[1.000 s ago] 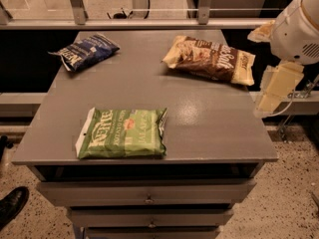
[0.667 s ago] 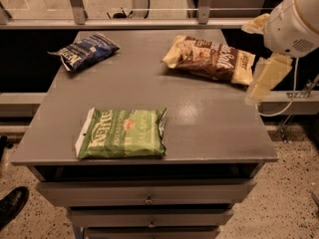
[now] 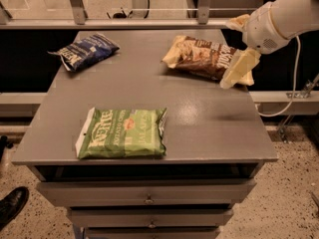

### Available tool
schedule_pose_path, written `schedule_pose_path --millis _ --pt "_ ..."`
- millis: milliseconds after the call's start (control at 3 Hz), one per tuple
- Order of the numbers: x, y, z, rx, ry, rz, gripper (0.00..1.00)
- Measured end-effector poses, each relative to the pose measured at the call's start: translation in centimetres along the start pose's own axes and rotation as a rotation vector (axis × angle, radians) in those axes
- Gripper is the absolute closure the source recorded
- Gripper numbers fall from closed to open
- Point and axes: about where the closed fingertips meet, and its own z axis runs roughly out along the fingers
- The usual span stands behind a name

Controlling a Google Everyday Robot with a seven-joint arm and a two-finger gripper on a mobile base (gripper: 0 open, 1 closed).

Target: Pick brown chip bag

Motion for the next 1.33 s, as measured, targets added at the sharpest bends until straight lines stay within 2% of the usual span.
schedule_pose_path --millis 333,1000,1333 --pt "-0.2 -1.2 3.5 -0.023 -0.045 0.043 0.00" --pt "0.0 -3.5 9.8 0.009 -0.026 0.105 0.00" --pt "1.0 -5.0 11.4 0.037 -0.005 0.124 0.16"
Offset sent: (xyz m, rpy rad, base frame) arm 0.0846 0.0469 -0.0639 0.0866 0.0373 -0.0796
